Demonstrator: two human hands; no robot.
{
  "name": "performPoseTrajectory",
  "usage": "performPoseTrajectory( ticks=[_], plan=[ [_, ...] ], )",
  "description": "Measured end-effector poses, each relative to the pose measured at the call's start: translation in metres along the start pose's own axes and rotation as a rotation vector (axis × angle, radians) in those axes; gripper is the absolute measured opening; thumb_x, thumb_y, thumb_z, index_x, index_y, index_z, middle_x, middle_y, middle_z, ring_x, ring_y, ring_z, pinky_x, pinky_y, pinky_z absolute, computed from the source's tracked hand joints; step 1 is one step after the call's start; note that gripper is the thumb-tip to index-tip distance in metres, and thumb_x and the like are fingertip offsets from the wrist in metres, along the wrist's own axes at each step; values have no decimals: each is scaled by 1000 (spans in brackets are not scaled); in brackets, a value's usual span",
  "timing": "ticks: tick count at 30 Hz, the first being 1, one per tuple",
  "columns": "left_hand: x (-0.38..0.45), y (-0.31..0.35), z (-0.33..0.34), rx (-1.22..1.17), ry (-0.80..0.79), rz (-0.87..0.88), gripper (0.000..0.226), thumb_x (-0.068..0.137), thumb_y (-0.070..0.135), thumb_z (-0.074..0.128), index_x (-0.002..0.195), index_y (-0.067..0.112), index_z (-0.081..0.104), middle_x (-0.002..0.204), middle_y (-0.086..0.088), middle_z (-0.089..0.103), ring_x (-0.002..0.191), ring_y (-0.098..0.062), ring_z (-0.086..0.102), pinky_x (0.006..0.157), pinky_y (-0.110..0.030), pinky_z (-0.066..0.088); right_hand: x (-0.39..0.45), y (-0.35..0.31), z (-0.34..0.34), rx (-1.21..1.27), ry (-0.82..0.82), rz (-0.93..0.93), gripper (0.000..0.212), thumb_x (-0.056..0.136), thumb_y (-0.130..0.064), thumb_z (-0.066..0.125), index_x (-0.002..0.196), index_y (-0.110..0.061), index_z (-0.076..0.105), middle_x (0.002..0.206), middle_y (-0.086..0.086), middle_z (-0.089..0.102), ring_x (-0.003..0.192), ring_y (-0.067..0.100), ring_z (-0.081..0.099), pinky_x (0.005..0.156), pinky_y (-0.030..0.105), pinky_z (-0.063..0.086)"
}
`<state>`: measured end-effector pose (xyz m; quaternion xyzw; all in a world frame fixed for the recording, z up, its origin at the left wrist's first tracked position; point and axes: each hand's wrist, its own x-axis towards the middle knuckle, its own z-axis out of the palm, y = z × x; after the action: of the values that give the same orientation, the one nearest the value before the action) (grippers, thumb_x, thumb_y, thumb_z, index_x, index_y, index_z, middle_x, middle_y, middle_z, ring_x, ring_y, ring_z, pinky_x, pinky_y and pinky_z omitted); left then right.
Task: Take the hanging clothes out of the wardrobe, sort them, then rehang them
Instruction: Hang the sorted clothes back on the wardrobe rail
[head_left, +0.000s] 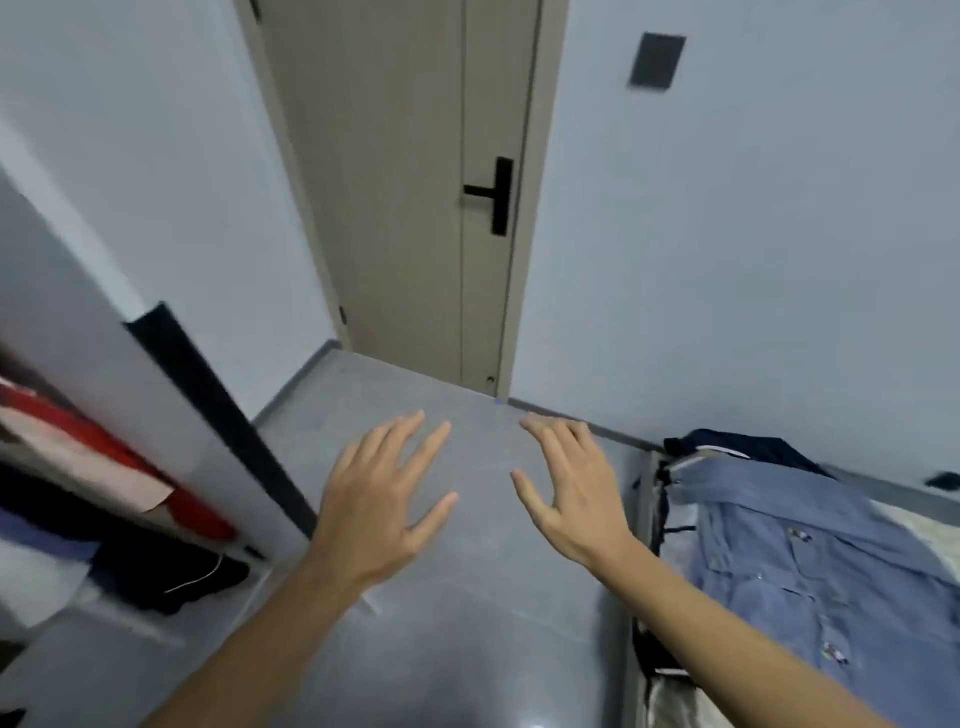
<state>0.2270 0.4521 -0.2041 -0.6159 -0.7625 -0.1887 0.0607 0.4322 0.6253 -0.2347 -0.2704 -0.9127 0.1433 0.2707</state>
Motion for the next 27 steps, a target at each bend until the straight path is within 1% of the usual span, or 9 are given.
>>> performPoseTrajectory(
  ticks=[3, 5, 7, 9, 12, 18, 21, 24, 27],
  plan=[
    [60, 54, 47, -29, -41, 64, 73, 99, 65, 44, 164, 33, 30, 169, -1, 30, 155, -27, 29, 119, -50, 32, -27, 81, -35, -67, 24, 173, 58, 100, -48, 58, 147, -16, 50, 152, 0, 50, 131, 26, 48, 106, 42, 43],
    [94, 88, 77, -54, -82, 127, 73, 100, 65, 41, 164, 33, 29, 170, -2, 29, 158, -27, 25, 123, -51, 27, -52, 127, -56, -86, 50, 297, 61, 98, -50, 56, 149, -19, 48, 156, 0, 46, 136, 25, 44, 111, 42, 41],
    [126, 120, 107, -78, -121, 196, 73, 100, 65, 41, 164, 31, 29, 169, -3, 30, 157, -27, 25, 124, -50, 25, -76, 168, -74, -105, 87, 415, 62, 98, -52, 54, 151, -20, 47, 157, -2, 44, 140, 23, 41, 114, 42, 39],
    [155, 146, 133, -106, -155, 268, 73, 100, 64, 41, 164, 30, 31, 168, -5, 32, 156, -29, 28, 124, -50, 26, -94, 201, -89, -124, 119, 516, 61, 99, -53, 51, 151, -20, 47, 156, -2, 44, 139, 23, 41, 113, 43, 40],
    [208, 193, 183, -134, -218, 397, 73, 100, 64, 40, 162, 26, 36, 164, -8, 38, 153, -31, 34, 121, -51, 32, -122, 255, -108, -154, 190, 663, 59, 100, -52, 50, 148, -19, 49, 152, 0, 47, 135, 25, 44, 110, 45, 42],
    [324, 296, 293, -216, -366, 644, 72, 101, 66, 37, 162, 28, 35, 163, -7, 40, 150, -31, 37, 118, -54, 37, -169, 362, -136, -231, 244, 1008, 62, 102, -56, 46, 154, -22, 43, 156, -3, 43, 141, 23, 40, 113, 45, 41],
    [372, 353, 334, -248, -454, 763, 72, 101, 67, 36, 162, 29, 35, 162, -6, 41, 147, -31, 40, 115, -52, 38, -194, 398, -151, -264, 267, 1186, 64, 103, -59, 43, 155, -23, 41, 158, -2, 41, 143, 23, 38, 114, 47, 41],
    [409, 414, 369, -253, -515, 884, 72, 100, 67, 37, 162, 30, 37, 162, -5, 42, 144, -31, 45, 111, -51, 41, -216, 432, -168, -288, 296, 1327, 67, 102, -62, 39, 155, -21, 42, 156, 0, 43, 142, 25, 40, 113, 48, 42],
    [426, 474, 401, -235, -540, 997, 72, 99, 67, 37, 161, 29, 39, 162, -7, 43, 144, -31, 45, 113, -52, 42, -243, 459, -179, -292, 337, 1430, 65, 102, -60, 40, 153, -20, 43, 152, 0, 46, 137, 26, 43, 110, 48, 43]
  ],
)
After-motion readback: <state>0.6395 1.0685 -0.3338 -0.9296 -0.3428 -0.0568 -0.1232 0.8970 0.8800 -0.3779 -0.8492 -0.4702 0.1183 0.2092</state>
